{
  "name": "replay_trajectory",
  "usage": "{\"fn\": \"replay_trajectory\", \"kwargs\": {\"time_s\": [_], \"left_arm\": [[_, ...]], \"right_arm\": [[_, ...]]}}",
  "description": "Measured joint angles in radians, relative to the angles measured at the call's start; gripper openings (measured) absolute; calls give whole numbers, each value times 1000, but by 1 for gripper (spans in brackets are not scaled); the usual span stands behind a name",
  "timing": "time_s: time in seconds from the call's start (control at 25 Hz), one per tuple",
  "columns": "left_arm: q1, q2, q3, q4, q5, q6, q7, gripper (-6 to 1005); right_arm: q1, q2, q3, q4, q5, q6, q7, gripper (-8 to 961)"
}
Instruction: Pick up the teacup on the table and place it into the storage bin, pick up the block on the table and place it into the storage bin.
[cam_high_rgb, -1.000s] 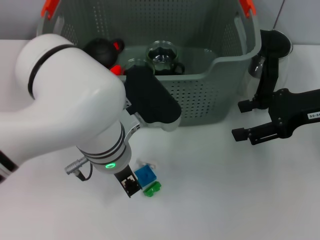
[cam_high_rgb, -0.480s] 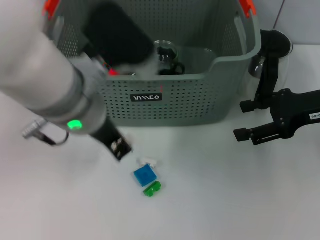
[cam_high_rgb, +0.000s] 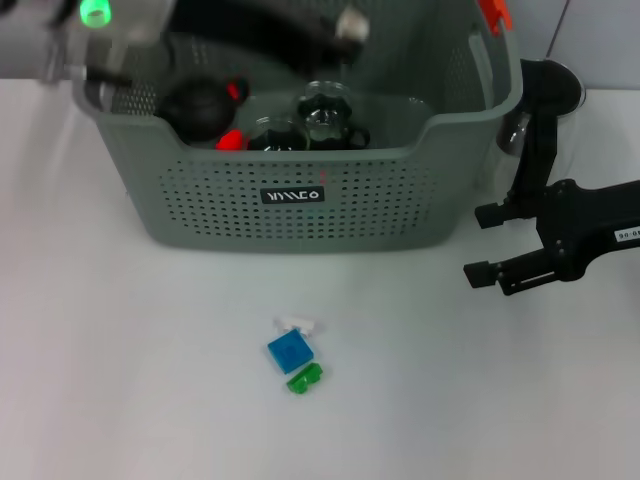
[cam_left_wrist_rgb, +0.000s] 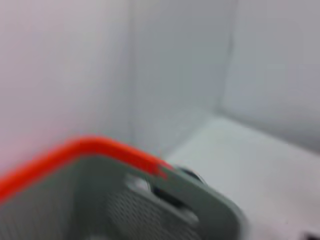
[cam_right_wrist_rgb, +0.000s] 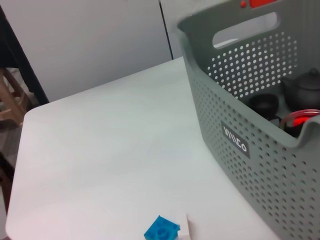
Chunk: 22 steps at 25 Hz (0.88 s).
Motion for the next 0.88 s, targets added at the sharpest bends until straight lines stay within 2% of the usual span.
{"fn": "replay_trajectory", "kwargs": {"time_s": [0.12,0.24,0.36,0.44,0.52,0.72,0.88], "left_arm": [[-58,15,-106,-132,-18,-67,63,192],[-115,72,-161,-349,-20,-157,83,192],[-160,125,-172,-537,-26,-212,85,193],[-181,147,-177,-632,-27,-237,93,193],[-188,149,-183,-677,-27,-257,104,193],[-183,137,-187,-668,-28,-265,113,301],[-163,127,-187,-591,-78,-195,135,476]], "right_arm": [[1,1,0,0,0,-2,-1,945],[-1,1,0,0,0,-3,-2,944],[-2,1,0,0,0,-3,-2,944],[-3,1,0,0,0,-3,-2,944],[-4,1,0,0,0,-2,-2,944],[-3,0,0,0,0,0,-2,944],[-2,-1,0,0,0,3,-2,944]]}}
